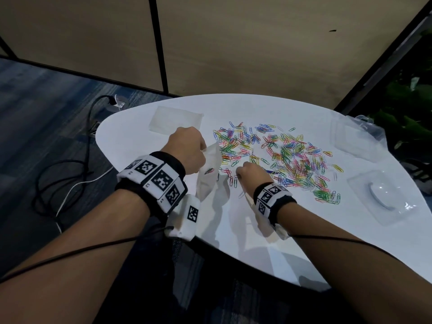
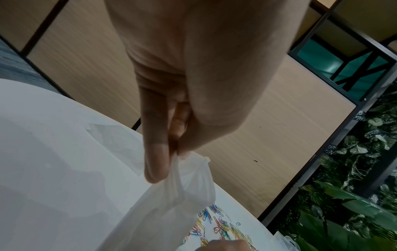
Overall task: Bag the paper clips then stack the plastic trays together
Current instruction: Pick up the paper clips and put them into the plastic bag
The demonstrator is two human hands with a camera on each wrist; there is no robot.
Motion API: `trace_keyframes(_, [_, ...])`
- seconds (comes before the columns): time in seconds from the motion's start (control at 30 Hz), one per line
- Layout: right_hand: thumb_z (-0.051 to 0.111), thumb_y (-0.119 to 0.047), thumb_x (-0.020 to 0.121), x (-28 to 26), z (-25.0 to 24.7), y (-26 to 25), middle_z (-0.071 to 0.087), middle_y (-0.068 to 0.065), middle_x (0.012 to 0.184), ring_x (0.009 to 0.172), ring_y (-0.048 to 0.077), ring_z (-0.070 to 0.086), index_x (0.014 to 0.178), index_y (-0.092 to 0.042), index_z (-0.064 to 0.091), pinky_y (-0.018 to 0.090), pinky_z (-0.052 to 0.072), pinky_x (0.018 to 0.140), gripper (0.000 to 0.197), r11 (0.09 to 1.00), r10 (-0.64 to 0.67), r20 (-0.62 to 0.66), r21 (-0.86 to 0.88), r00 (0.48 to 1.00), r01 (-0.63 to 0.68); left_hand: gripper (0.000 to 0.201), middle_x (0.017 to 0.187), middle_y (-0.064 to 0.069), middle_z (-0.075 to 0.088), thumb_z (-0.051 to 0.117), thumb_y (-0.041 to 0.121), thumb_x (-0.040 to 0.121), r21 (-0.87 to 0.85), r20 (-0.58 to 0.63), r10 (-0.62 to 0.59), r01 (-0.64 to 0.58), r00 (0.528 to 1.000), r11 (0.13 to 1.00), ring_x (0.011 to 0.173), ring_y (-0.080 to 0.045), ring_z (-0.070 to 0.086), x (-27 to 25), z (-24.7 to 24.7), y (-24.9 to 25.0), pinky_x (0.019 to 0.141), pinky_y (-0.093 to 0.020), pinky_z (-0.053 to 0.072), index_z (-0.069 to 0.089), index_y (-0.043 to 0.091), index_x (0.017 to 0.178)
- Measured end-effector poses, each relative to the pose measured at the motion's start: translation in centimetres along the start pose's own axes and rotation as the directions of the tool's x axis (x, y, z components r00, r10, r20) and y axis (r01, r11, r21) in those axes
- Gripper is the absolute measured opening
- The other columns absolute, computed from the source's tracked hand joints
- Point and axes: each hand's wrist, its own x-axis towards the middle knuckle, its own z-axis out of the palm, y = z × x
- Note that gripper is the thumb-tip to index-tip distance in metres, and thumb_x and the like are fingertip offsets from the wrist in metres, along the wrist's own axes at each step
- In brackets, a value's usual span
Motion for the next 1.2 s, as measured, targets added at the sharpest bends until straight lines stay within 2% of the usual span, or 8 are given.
trace_keyframes(0.13, [0.063, -0.002, 0.087, -0.5, -1.4, 2.5, 0.072, 0.01, 0.1, 0.089, 0.025, 0.069, 0.094, -0.011, 0.075, 0.035, 0.058, 0.085, 0.016, 0.9, 0.279, 0.01, 0.347, 0.96, -0.265, 0.03, 0.096, -0.015, 0.073, 0.054, -0.001, 0.086, -0.01, 0.004, -0.003, 0.003, 1.0, 1.0, 0.087, -0.032, 0.072, -0.1, 0.1, 0.1, 0.084, -0.038, 0.062, 0.078, 0.009, 0.103])
trace_keyframes(0.27, [0.076, -0.008, 0.082, -0.7, -4.1, 5.1, 0.075, 0.005, 0.09, 0.081, 0.019, 0.073, 0.091, -0.009, 0.077, 0.031, 0.06, 0.08, 0.01, 0.495, 0.468, 0.174, 0.761, 0.867, -0.42, 0.03, 0.088, -0.014, 0.074, 0.054, -0.002, 0.086, -0.004, 0.013, -0.004, 0.004, 1.0, 1.0, 0.084, -0.03, 0.073, -0.2, 0.0, 0.3, 0.082, -0.037, 0.062, 0.078, 0.008, 0.1])
trace_keyframes(0.37, [0.074, 0.001, 0.081, -1.4, -6.5, 4.8, 0.075, 0.019, 0.09, 0.082, 0.026, 0.074, 0.086, -0.001, 0.073, 0.038, 0.059, 0.087, 0.006, -0.015, 0.374, 0.308, 0.945, 0.875, -0.327, 0.03, 0.084, -0.013, 0.072, 0.054, -0.002, 0.086, 0.0, 0.02, -0.007, 0.007, 1.0, 1.0, 0.082, -0.029, 0.074, -0.2, 0.1, 0.5, 0.081, -0.036, 0.062, 0.078, 0.008, 0.1])
trace_keyframes(0.53, [0.063, 0.002, 0.09, -2.7, -10.2, 1.0, 0.071, 0.015, 0.097, 0.089, 0.019, 0.071, 0.11, 0.011, 0.064, 0.023, 0.059, 0.079, 0.022, -0.479, 0.099, 0.287, 0.853, 0.953, -0.207, 0.03, 0.085, -0.013, 0.074, 0.052, -0.004, 0.087, -0.03, 0.018, -0.013, 0.014, 1.0, 0.999, 0.074, -0.027, 0.076, -0.2, 0.3, 0.7, 0.077, -0.035, 0.063, 0.078, 0.006, 0.099])
trace_keyframes(0.9, [0.052, 0.014, 0.087, -2.7, -9.8, -4.9, 0.065, 0.024, 0.091, 0.083, 0.026, 0.068, 0.099, 0.01, 0.062, 0.026, 0.058, 0.08, 0.016, -0.269, 0.082, 0.345, 0.911, 0.935, -0.312, 0.022, 0.084, -0.014, 0.077, 0.058, 0.0, 0.09, -0.156, 0.039, -0.007, 0.013, 0.999, 0.988, 0.064, -0.022, 0.077, 0.0, 1.1, 0.7, 0.077, -0.038, 0.065, 0.076, 0.004, 0.102])
trace_keyframes(1.07, [0.066, 0.006, 0.076, -2.5, -8.6, -5.3, 0.073, 0.025, 0.088, 0.078, 0.03, 0.07, 0.09, 0.0, 0.076, 0.046, 0.059, 0.086, 0.018, 0.153, 0.191, 0.15, 0.972, 0.97, -0.18, 0.023, 0.077, -0.011, 0.075, 0.057, 0.0, 0.089, -0.151, 0.029, -0.005, 0.009, 1.0, 0.988, 0.065, -0.022, 0.077, -0.2, 0.7, 0.6, 0.066, -0.029, 0.062, 0.077, 0.007, 0.098])
trace_keyframes(1.17, [0.065, -0.005, 0.082, -2.9, -8.9, -5.3, 0.077, 0.007, 0.092, 0.082, 0.02, 0.071, 0.096, -0.011, 0.078, 0.03, 0.058, 0.078, 0.02, 0.581, 0.146, -0.023, 0.811, 0.989, -0.066, 0.023, 0.087, -0.012, 0.074, 0.057, 0.0, 0.091, -0.15, 0.016, -0.022, 0.024, 1.0, 0.988, 0.068, -0.023, 0.077, -0.3, 0.4, 0.6, 0.071, -0.033, 0.064, 0.075, 0.007, 0.103])
trace_keyframes(1.2, [0.061, -0.004, 0.085, -2.8, -9.0, -5.4, 0.076, 0.004, 0.1, 0.085, 0.016, 0.069, 0.104, -0.012, 0.076, 0.024, 0.055, 0.077, 0.025, 0.634, 0.088, -0.041, 0.773, 0.995, -0.024, 0.023, 0.087, -0.013, 0.075, 0.057, 0.0, 0.091, -0.144, 0.009, -0.026, 0.027, 1.0, 0.989, 0.068, -0.023, 0.077, -0.3, 0.3, 0.5, 0.074, -0.035, 0.064, 0.076, 0.007, 0.102])
